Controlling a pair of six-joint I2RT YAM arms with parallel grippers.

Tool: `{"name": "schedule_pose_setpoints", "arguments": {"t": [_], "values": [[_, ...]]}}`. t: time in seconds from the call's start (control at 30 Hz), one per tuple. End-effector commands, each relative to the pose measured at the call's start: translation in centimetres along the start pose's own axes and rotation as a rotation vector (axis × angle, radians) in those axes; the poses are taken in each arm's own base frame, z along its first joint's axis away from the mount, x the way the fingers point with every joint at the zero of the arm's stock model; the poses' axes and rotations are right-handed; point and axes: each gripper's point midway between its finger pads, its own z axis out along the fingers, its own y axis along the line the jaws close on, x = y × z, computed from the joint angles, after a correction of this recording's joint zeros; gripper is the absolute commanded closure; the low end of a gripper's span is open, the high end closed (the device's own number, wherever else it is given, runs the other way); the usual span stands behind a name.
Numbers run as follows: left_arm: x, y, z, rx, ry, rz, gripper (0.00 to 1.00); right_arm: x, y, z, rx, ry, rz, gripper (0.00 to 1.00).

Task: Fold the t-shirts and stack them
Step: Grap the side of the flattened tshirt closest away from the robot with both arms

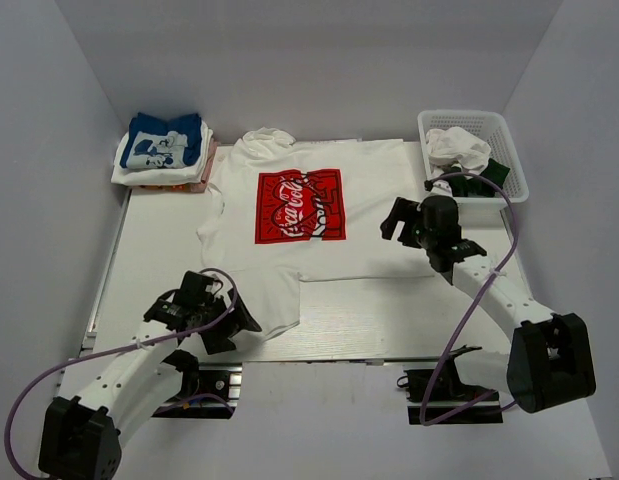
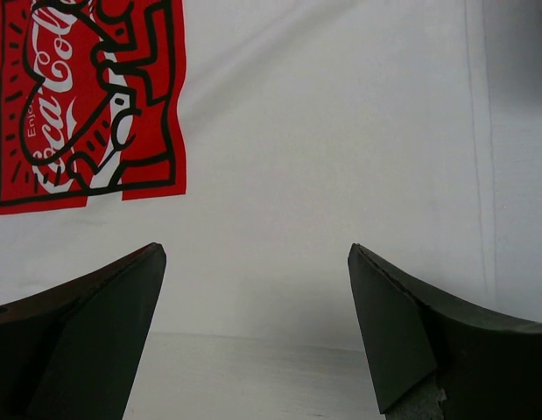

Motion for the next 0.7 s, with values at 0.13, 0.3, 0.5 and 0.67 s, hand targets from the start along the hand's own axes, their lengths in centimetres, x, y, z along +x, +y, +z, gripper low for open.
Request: {"name": "schedule_pose_setpoints", "arguments": {"t": [0.13,0.3,0.5,0.67], "values": [[1.1,0.7,1.4,-0.027,0.057,-0.005,0.24,-0.3,-0.9,-0.4,0.05,-0.027,0.043,0.1],[1.1,0.7,1.6,-0.035,0.056,-0.007,0.88,1.3,-2.4,-0.6,0.114,0.008,0.078,0.1],[0.0,-0.6,0.9,0.005,0.008,0.004,1.0,3.6,-5.7,-2.3,0.276,0.056,0.14,0.1],[-0.3,-2.3,-0.2,0.06,0.007,0.053,1.0,7.3,-9.6,-4.8,0.45,0.133,0.159,0.1]]}}
